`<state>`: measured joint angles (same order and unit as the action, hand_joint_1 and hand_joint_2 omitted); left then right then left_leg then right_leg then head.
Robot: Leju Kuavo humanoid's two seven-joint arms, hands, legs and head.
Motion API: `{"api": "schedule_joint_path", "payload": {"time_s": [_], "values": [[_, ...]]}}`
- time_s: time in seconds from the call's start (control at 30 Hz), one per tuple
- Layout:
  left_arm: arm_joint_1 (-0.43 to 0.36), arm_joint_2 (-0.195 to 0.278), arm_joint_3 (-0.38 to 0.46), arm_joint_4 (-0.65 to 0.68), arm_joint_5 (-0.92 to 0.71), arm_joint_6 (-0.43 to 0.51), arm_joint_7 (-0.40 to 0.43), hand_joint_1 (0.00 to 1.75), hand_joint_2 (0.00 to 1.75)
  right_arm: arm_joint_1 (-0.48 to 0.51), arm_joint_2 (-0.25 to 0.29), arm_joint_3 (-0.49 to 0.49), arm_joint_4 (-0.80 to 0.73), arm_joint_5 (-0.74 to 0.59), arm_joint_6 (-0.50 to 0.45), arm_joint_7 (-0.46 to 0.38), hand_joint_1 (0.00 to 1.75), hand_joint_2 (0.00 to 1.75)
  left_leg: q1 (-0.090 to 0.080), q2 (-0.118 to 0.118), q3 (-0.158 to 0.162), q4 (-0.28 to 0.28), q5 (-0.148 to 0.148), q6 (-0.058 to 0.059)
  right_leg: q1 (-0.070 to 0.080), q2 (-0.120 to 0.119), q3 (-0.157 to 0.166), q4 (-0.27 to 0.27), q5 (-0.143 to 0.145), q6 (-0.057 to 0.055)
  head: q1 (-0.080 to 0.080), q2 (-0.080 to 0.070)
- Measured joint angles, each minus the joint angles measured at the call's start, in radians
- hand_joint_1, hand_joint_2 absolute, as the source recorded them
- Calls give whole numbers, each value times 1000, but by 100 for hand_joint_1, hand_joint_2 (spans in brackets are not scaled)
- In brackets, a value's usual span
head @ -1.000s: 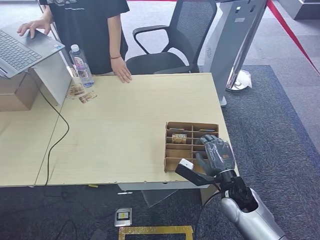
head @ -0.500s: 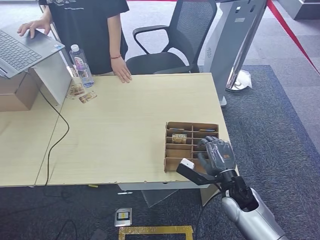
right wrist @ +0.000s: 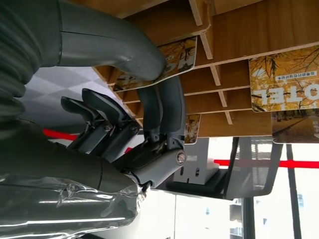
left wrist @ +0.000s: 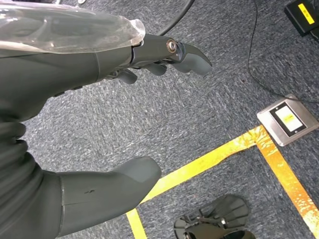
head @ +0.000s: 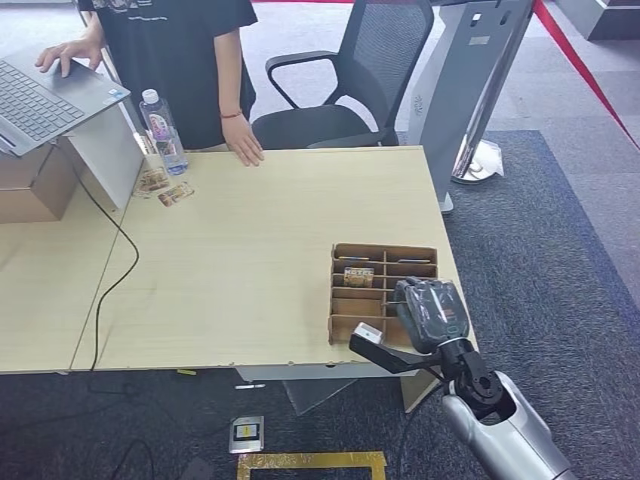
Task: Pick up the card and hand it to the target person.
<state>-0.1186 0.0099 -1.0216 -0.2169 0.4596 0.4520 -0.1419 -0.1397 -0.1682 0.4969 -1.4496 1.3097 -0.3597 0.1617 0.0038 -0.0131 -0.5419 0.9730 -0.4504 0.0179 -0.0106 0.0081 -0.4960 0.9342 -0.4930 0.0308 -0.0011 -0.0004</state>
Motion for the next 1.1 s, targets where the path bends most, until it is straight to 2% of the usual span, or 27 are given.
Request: {"api": "schedule_joint_path", "payload": {"time_s": [0.3, 0.5, 0.67, 0.8, 0.97, 1.1], "values": [[0, 1, 0, 0, 2, 0, -2, 0, 175, 5, -1, -2, -41, 0, 44, -6, 175, 175, 0, 0, 0, 0, 0, 0, 0, 0, 0, 0, 0, 0, 0, 0], [0, 4, 0, 0, 4, -2, -9, 0, 175, 3, -41, -16, -153, -104, 223, -62, 175, 175, 0, 0, 0, 0, 0, 0, 0, 0, -1, 0, 0, 0, 0, 0], [0, 10, 0, 0, 5, -10, -10, 0, 175, -22, -117, -40, -304, -242, 425, -54, 175, 175, 0, 0, 0, 0, 0, 0, 0, 0, -1, 0, 0, 0, 0, 0], [1, 14, 0, 0, 8, -11, -14, 0, 175, -91, -217, -56, -442, -419, 541, 6, 175, 175, -1, 1, 0, 1, 0, 0, -1, 0, -1, 0, 0, 0, 0, 0], [1, 15, 0, 0, 12, -11, -19, 0, 175, -180, -315, -80, -578, -569, 583, 58, 175, 175, -1, 1, 0, 1, 0, 0, -1, 1, -1, 0, 1, 1, 0, 0], [1, 15, 0, 0, 9, -11, -20, 0, 175, -222, -361, -111, -647, -604, 543, 83, 175, 175, -1, 1, 0, 1, 0, 0, -1, 1, -1, 0, 1, 1, 0, 0]]}}
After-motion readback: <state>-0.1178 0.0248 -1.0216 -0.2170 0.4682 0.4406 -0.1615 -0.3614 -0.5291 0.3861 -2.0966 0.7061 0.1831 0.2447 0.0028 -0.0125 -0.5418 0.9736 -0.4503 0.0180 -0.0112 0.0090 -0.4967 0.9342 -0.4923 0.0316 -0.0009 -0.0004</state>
